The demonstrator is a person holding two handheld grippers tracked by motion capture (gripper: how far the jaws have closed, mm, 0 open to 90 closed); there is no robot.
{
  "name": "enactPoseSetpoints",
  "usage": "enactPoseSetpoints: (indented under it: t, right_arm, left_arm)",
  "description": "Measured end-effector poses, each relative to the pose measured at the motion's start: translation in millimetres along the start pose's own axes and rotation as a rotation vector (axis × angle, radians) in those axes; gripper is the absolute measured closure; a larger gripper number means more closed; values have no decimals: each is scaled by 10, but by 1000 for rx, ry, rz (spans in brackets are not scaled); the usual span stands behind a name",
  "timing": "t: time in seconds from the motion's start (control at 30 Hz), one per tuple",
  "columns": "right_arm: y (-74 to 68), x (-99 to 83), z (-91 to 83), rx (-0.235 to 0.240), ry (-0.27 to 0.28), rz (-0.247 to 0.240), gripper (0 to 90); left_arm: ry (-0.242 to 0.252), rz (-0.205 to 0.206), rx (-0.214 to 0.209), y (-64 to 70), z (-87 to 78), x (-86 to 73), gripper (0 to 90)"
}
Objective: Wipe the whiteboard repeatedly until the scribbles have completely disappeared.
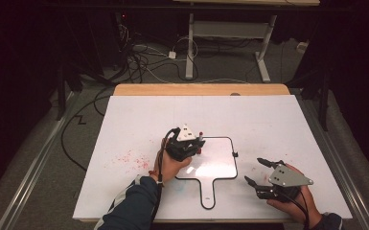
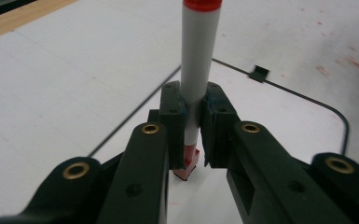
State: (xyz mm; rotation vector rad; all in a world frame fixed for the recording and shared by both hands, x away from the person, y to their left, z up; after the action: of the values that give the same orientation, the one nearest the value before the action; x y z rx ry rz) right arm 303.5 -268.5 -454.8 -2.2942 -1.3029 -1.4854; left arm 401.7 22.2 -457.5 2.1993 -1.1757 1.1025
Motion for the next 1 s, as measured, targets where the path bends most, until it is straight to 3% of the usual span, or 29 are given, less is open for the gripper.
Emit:
enactPoseSetpoints:
  t: [0.1,0.17,0.2,0.23,0.3,0.37,0.43,0.53,0.87,1.0]
  right_arm:
    - [-5,8,0,2,1,0,290]
    - [-15,14,1,0,0,-2,290]
    - [-14,12,6,1,0,-3,290]
    - [-14,12,6,1,0,-3,290]
    - [-14,9,20,4,-5,-2,291]
    - [-16,6,36,9,-7,-4,291]
    - [-21,8,46,12,-8,-5,290]
    - [-20,9,50,12,-10,-4,290]
    - [-7,0,18,7,-4,1,290]
    - [-7,8,9,6,-3,4,290]
  left_arm:
    - [-22,39,14,60,-17,12,788]
    - [-22,36,58,8,-24,-1,788]
    - [-13,13,121,-101,-25,-26,788]
    - [-13,13,121,-101,-25,-26,788]
    - [6,-39,143,-228,-10,-37,788]
    - [20,-61,167,-320,20,-33,788]
    - [50,-92,150,-409,69,-18,788]
    - [67,-114,145,-432,111,-8,788]
    - [45,-63,62,-200,58,-24,789]
    - [35,-36,55,-121,35,-29,788]
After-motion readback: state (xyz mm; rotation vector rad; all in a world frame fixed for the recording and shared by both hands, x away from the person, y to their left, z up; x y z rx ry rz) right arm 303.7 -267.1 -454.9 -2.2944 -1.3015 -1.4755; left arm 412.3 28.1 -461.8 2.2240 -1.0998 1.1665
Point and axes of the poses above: each handheld gripper's, and its own axes: z roughly forward along the jaws, x roughly out of its top, y roughly to its right, the point moved 2 cm from there along z, roughly forward along the jaws, and after that the axes turned 3 degrees about -y, right-handed, at the moved point
